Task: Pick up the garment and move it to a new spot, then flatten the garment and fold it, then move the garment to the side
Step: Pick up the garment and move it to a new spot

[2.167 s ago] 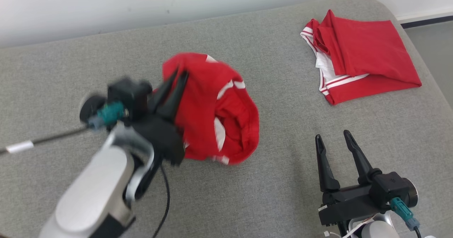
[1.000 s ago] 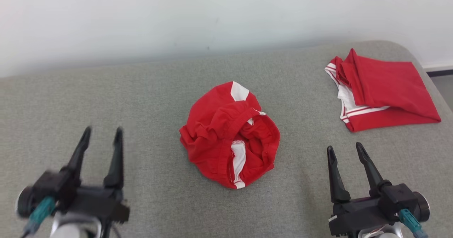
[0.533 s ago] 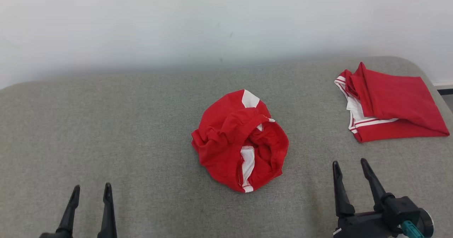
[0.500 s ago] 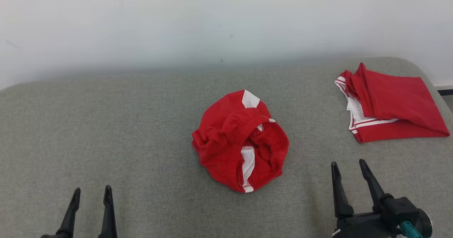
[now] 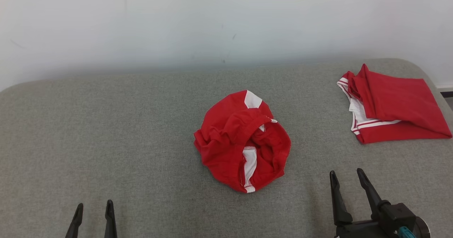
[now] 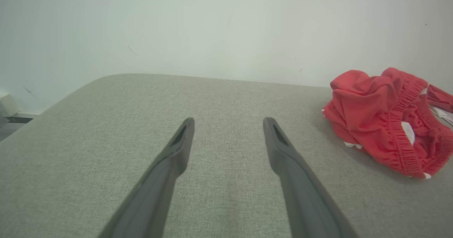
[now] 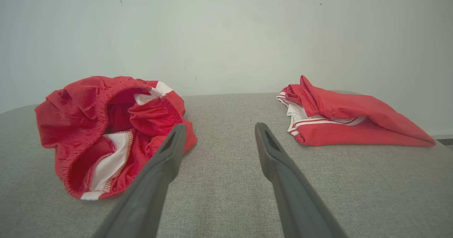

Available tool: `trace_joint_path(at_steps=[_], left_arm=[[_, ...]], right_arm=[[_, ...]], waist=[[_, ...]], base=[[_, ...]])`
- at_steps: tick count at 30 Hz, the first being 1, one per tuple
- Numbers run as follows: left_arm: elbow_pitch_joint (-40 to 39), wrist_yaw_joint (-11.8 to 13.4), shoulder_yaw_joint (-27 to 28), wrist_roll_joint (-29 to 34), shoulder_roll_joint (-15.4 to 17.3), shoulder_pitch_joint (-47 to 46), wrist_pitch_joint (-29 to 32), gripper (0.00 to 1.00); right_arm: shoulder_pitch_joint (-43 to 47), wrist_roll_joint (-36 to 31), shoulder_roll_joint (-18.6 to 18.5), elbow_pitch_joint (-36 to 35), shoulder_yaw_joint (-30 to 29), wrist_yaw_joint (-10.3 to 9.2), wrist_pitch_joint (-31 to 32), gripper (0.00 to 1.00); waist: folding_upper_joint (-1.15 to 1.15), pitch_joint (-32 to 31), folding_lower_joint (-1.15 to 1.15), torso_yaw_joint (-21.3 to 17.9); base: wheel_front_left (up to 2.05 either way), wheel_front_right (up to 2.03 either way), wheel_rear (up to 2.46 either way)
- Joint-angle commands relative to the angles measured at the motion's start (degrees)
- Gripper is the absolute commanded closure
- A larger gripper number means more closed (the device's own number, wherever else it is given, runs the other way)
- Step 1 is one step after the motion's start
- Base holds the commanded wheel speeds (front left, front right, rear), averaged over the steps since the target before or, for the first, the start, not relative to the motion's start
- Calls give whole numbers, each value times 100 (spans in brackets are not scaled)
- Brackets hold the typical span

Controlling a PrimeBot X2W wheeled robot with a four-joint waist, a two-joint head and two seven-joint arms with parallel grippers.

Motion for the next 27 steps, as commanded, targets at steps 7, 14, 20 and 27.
trace_joint_path(at_steps=[7,14,20,27], left_arm=[[24,-124,213,274,-190,-53,-16,0],[-35,-206,367,348,-281,-116,-16,0],[-55,-230,438,403,-338,-96,-16,0],[-23,-256,500,442,-367,-137,-16,0]], right_arm=[[27,33,7,2,8,-12,2,0],[11,23,7,-14,-2,-12,2,0],[-7,20,7,1,2,-12,2,0],[-22,25,7,6,14,-12,2,0]], waist=[[0,53,0,56],[0,90,0,94],[0,105,0,118],[0,134,0,133]], base=[[0,0,0],[0,0,0],[0,0,0],[0,0,0]])
